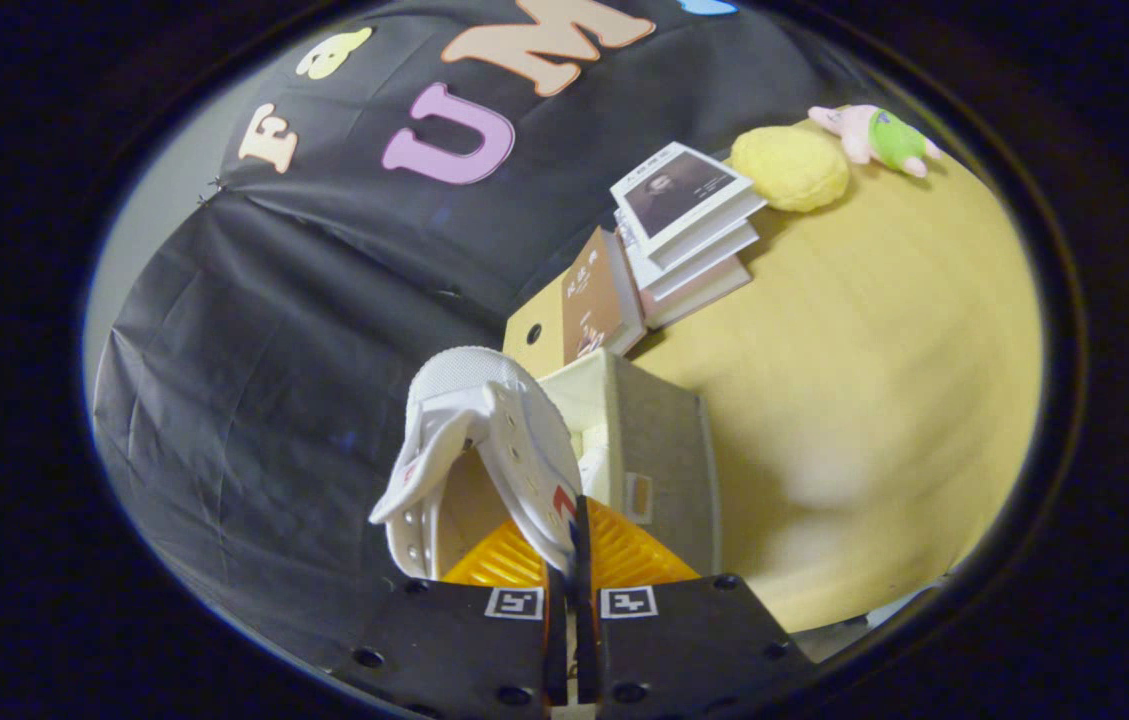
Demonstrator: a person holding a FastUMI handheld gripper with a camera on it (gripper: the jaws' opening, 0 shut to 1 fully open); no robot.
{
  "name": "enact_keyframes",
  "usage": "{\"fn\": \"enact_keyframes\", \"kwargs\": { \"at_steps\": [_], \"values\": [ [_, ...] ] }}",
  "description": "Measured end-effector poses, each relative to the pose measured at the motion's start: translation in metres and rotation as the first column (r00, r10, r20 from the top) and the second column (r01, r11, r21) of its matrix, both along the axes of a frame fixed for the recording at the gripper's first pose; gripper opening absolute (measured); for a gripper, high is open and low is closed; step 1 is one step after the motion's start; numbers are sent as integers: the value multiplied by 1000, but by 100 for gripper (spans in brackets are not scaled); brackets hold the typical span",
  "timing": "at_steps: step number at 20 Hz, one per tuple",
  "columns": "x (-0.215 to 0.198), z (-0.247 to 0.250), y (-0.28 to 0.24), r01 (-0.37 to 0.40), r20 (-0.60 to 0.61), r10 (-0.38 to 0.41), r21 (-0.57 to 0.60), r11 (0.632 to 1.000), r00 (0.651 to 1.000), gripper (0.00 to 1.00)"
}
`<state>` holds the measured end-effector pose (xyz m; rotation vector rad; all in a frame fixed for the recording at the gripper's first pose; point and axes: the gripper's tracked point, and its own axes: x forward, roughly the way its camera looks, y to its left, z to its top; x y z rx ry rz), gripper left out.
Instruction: Open the storage box then place both shoes into the box .Put the left shoe in first, then the right shoe, with the right side of both shoes facing outward in a uniform manner.
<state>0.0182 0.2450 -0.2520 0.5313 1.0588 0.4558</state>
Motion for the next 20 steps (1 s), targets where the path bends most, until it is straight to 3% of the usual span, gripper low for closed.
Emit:
{"fn": "enact_keyframes", "kwargs": {
  "at_steps": [4, 10, 12, 16, 19, 20],
  "values": [
    [3, -34, 21, 5, -38, -8, -89, 996, 999, 7],
    [19, -48, 22, 23, 65, -9, -212, 977, 998, 7],
    [18, -47, 27, 12, 87, 7, -220, 975, 996, 12],
    [12, -29, 47, -9, 100, 21, -121, 993, 995, 63],
    [31, -5, 37, 55, 192, -36, -92, 994, 981, 100],
    [38, 2, 29, 83, 224, -60, -94, 992, 973, 100]
  ]
}}
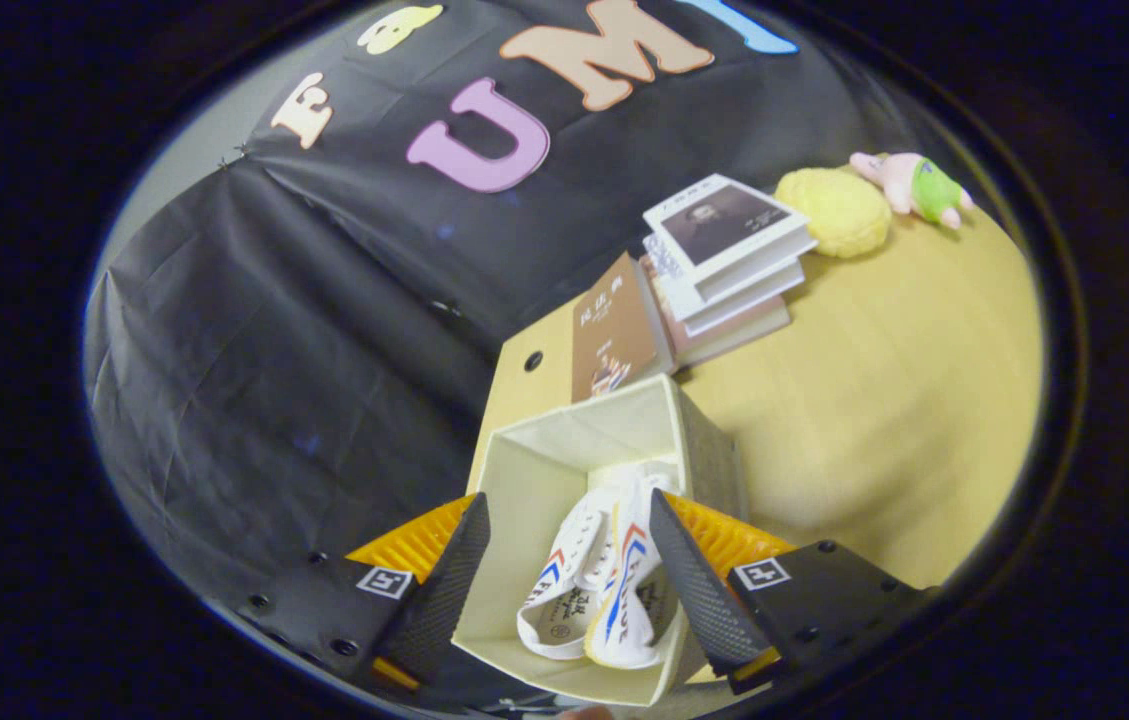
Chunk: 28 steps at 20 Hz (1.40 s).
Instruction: Open the storage box then place both shoes into the box .Put the left shoe in first, then the right shoe, with the right side of both shoes facing outward in a uniform manner.
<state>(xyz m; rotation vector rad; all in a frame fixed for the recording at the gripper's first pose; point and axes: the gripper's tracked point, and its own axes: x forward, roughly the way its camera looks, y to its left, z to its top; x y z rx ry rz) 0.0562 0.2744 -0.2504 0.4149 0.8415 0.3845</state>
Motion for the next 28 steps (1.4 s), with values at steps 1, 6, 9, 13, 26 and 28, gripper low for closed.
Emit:
{"fn": "enact_keyframes", "kwargs": {
  "at_steps": [1, 6, 9, 13, 26, 28],
  "values": [
    [4, 9, -4, 20, 30, -20, 9, 1000, 999, 100],
    [13, 52, -26, 44, 202, -37, -31, 999, 979, 100],
    [15, 87, -33, 18, 325, 20, -112, 994, 946, 100],
    [0, 127, -26, -25, 468, 109, -183, 983, 877, 100],
    [-21, 149, -77, 226, 644, -16, -246, 943, 765, 100],
    [-23, 147, -78, 230, 641, -12, -257, 939, 768, 100]
  ]
}}
